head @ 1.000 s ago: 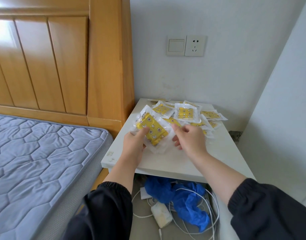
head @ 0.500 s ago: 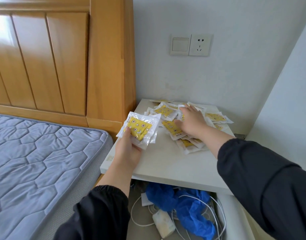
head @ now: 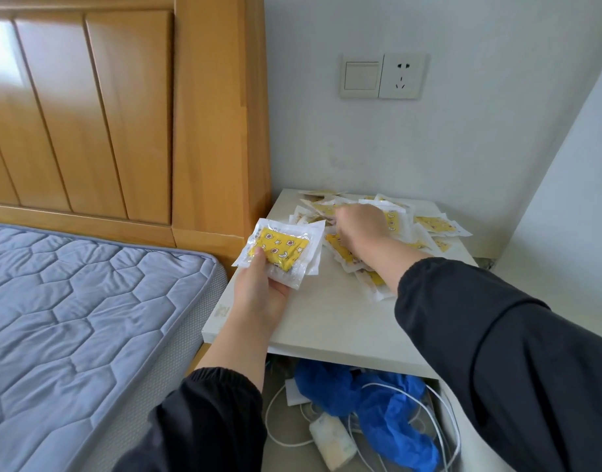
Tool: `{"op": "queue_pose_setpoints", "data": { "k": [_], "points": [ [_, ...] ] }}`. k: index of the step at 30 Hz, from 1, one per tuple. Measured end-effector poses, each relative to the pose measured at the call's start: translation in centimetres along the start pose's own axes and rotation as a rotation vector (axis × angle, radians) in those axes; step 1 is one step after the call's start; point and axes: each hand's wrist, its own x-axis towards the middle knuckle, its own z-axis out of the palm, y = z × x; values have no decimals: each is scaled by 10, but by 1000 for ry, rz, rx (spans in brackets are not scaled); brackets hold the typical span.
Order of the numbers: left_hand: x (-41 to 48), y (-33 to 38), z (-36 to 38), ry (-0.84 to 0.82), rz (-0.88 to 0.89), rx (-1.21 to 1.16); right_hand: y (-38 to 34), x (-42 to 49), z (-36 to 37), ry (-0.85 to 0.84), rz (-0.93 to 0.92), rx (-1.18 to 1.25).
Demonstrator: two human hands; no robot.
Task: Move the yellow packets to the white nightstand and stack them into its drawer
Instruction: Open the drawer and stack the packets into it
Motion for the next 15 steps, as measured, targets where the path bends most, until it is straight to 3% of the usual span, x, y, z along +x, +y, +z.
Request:
{"op": "queue_pose_setpoints", "data": {
  "k": [6,15],
  "points": [
    [-2,-1,3,-3,7,124,16,3,-16,391,219,515],
    [-29,-11,21,78,9,497,35,-38,-57,436,195,671]
  ]
}}
